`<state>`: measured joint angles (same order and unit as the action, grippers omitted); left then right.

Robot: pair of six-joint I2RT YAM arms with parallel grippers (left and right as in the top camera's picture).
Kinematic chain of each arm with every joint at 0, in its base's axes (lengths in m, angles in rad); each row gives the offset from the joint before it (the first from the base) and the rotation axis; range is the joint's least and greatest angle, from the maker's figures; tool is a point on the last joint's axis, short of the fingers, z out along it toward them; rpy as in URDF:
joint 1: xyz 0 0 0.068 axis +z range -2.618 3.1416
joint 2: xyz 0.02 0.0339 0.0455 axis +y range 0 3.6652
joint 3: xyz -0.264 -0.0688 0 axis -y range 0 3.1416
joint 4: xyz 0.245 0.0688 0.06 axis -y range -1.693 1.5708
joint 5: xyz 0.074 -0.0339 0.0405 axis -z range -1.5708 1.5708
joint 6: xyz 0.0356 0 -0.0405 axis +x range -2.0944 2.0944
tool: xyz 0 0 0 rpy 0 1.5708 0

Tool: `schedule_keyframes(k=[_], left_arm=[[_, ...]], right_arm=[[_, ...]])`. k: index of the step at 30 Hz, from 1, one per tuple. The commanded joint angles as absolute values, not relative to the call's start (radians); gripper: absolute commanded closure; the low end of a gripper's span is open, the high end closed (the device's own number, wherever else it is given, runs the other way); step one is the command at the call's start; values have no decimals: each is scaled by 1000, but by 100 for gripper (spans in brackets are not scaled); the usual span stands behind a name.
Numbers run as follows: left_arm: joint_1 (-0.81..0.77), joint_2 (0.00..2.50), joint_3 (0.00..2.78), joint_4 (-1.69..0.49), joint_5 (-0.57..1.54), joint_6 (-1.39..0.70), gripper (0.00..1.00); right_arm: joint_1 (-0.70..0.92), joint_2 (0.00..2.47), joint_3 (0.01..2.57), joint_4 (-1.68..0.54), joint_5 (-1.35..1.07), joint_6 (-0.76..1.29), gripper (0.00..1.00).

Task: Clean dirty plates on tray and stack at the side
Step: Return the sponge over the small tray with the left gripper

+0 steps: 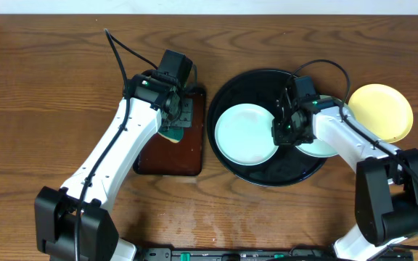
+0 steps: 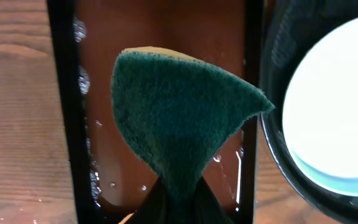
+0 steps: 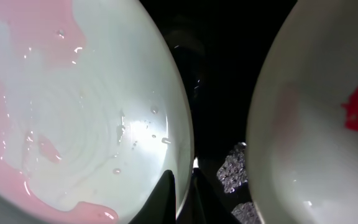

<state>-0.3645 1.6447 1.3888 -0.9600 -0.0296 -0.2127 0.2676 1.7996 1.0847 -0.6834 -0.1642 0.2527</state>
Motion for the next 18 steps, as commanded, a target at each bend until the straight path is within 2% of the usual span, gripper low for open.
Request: schedule_keyframes(k=[1, 9, 11, 18], left_arm=[[-349, 1647, 1395, -953, -116, -224, 92], [-304, 1647, 1395, -941, -131, -275, 91], [-304, 1647, 1395, -941, -121, -275, 91], [-304, 1647, 1395, -941, -60, -274, 91]], right_arm=[[279, 1779, 1098, -686, -169, 270, 92], [279, 1779, 1080, -682, -163, 270, 91], [279, 1779, 1079, -672, -161, 269, 98], [278, 1778, 1081, -636, -162, 270, 99]])
